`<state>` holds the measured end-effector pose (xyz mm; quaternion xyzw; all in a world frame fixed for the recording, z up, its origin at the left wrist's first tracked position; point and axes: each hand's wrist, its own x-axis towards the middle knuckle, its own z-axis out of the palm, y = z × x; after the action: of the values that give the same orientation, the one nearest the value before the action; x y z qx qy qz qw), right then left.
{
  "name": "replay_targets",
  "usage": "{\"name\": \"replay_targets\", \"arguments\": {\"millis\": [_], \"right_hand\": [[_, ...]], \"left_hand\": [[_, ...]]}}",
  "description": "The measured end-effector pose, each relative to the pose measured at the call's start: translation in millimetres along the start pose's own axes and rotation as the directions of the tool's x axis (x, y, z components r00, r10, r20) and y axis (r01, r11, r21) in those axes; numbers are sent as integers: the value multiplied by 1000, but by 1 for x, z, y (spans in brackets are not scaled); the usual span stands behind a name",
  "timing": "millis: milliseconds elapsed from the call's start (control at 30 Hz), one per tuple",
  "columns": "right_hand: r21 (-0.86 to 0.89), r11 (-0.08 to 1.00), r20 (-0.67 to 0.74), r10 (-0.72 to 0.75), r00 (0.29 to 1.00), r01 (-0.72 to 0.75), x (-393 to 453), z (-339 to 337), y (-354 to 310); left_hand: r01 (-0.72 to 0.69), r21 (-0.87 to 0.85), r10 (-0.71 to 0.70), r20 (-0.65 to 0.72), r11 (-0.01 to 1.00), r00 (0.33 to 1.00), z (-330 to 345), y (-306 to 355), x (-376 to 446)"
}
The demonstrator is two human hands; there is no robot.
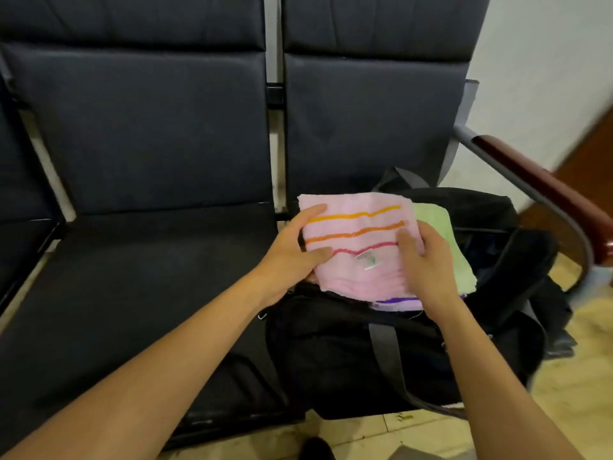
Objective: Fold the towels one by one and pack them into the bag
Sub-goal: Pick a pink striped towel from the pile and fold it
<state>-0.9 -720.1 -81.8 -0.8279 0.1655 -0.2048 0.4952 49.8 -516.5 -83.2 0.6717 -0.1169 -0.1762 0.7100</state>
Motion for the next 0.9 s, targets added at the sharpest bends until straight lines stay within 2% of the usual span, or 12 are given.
{"name": "replay_targets", "arguments": {"millis": [100,300,367,433,500,567,633,667,700,767,833,900], "right_hand": [[-79,996,-157,-60,986,48,16,-16,13],[-113,993,-312,-62,948,28,44,-44,43],[-166,985,-344,-6,939,-55,49,-49,53],[-273,937,-346,117,931,-220,54,-53,62],[-432,865,-366,90,926,-255,54,-52,64],[-544,830,-404,-136,905,-118,54,-49,62],[-568,821,-337,-301,892,62,56,-35,59],[-580,805,-235,-314,920,126,58,-29,60],[-607,775,-82,-280,956,175,59,-21,61],[-664,714,170,-146,975,223,57,-12,66],[-695,690,247,-33,968,201,57,-14,71],[-738,646,255,-4,967,197,55,-17,72]], "left_hand": [[-39,67,36,36,997,999,25,1,19],[-45,67,42,36,997,998,70,-1,53],[-3,96,-1,44,995,999,78,-9,62],[44,187,-47,12,981,999,86,-18,69],[9,386,32,-99,922,995,88,-24,73],[-98,590,260,-196,801,945,93,-23,77],[-210,755,471,-146,622,870,99,-16,79],[-248,815,499,-58,524,864,106,-14,83],[-267,856,469,33,443,883,113,-16,86],[-248,917,295,155,311,943,124,-29,91],[-198,949,137,168,245,976,128,-47,93],[-173,955,96,153,240,983,127,-59,93]]}}
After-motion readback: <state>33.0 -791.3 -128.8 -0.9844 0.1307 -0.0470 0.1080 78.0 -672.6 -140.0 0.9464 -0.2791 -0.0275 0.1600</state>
